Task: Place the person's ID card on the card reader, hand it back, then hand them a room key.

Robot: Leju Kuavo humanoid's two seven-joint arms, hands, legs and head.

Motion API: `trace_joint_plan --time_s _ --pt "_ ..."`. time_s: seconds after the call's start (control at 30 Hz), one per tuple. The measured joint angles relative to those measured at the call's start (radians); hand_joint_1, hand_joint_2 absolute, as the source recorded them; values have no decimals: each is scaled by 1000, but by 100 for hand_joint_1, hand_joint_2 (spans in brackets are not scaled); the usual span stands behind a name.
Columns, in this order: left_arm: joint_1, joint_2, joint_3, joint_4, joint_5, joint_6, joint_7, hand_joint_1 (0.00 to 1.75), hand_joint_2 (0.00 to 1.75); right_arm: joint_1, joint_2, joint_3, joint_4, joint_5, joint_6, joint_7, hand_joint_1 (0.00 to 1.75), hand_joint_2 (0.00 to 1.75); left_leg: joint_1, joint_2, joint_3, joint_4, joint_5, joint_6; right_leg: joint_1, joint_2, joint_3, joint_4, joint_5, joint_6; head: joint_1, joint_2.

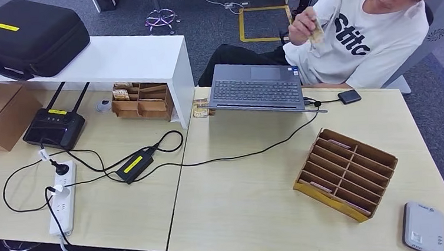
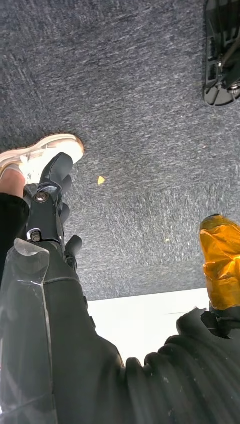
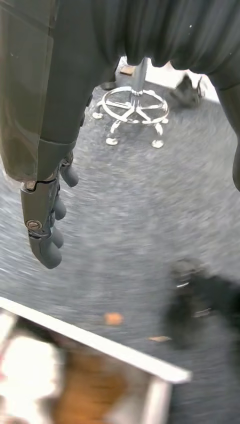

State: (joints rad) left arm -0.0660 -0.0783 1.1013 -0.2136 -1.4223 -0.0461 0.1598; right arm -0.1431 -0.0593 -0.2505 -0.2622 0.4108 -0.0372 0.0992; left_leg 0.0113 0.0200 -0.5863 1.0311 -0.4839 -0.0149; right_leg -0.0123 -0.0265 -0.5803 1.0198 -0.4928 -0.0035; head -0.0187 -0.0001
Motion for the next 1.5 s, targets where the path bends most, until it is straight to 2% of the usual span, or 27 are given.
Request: trace_joint_plan --time_s 0.07,0.1,0.23,0.3,0.33,0.47,0.5,0.67,0.83,0.93,1.0,1.13,1.2,1.3,1.33,1.37,1.47,1.5 --pt "0 0 0 0 4 4 1 0 175 -4 0 -13 -2 -9 -39 3 0 175 0 0 0 0 0 0 0 0 0 0 0 0 0 0" --pt "0 -1 0 0 4 5 1 0 175 -6 0 -16 -2 -5 -29 4 0 175 0 0 0 0 0 0 0 0 0 0 0 0 0 0" --pt "0 0 -1 0 -6 -5 0 0 175 -8 0 -14 0 32 132 12 0 175 0 0 0 0 0 0 0 0 0 0 0 0 0 0" --pt "0 0 -2 0 -11 -11 -1 0 175 -5 0 -10 3 36 171 4 0 175 0 0 0 0 0 0 0 0 0 0 0 0 0 0" --pt "0 0 -2 0 -10 -12 -1 0 175 -4 1 -9 4 29 154 -2 0 175 0 0 0 0 0 0 0 0 0 0 0 0 0 0" --pt "0 0 -2 0 -3 -3 0 0 175 -7 1 -25 4 -9 -9 1 0 175 0 0 0 0 0 0 0 0 0 0 0 0 0 0" --pt "0 -1 -2 0 -2 -2 0 0 175 -9 -1 -31 4 -12 -18 6 0 175 0 0 0 0 0 0 0 0 0 0 0 0 0 0" --pt "-1 -1 -3 0 -8 -6 0 0 175 -10 -6 -40 6 13 98 29 0 175 0 0 0 0 0 0 0 0 0 0 0 0 0 0" --pt "-1 0 -7 0 -9 -9 0 0 175 -10 -2 -40 11 19 120 33 0 175 0 0 0 0 0 0 0 0 0 0 0 0 0 0" --pt "-1 0 -11 0 -15 -14 -1 0 175 -9 -3 -34 12 40 180 25 0 175 0 0 0 0 0 0 0 0 0 0 0 0 0 0" --pt "-1 0 -14 0 -16 -16 -2 0 175 -6 -5 -30 13 43 153 22 0 175 0 0 0 0 0 0 0 0 0 0 0 0 0 0" --pt "-1 0 -16 0 -10 -9 0 0 175 -8 -3 -37 14 16 2 28 0 175 0 0 0 0 0 0 0 0 0 0 0 0 0 0" --pt "-1 0 -18 0 -12 -8 0 0 175 -11 -4 -43 14 21 45 32 0 175 0 0 0 0 0 0 0 0 0 0 0 0 0 0" --pt "-2 0 -25 0 -25 -15 -2 0 175 -10 -7 -35 20 57 228 31 0 175 0 0 0 0 0 0 0 0 0 0 0 0 0 0" --pt "-2 1 -28 0 -28 -18 -3 0 175 -7 -8 -32 21 61 250 30 0 175 0 0 0 0 0 0 0 0 0 0 0 0 0 0" --pt "-2 1 -29 0 -28 -19 -4 0 175 -4 -7 -29 22 58 234 30 0 175 0 0 0 0 0 0 0 0 0 0 0 0 0 0" --pt "-2 0 -31 0 -21 -14 -1 0 175 -5 -6 -35 24 36 34 45 0 175 0 0 0 0 0 0 0 0 0 0 0 0 -1 0" --pt "-2 0 -31 0 -19 -11 0 0 175 -9 -8 -40 24 35 -7 50 0 175 0 0 0 0 0 0 0 0 0 0 0 0 0 0"
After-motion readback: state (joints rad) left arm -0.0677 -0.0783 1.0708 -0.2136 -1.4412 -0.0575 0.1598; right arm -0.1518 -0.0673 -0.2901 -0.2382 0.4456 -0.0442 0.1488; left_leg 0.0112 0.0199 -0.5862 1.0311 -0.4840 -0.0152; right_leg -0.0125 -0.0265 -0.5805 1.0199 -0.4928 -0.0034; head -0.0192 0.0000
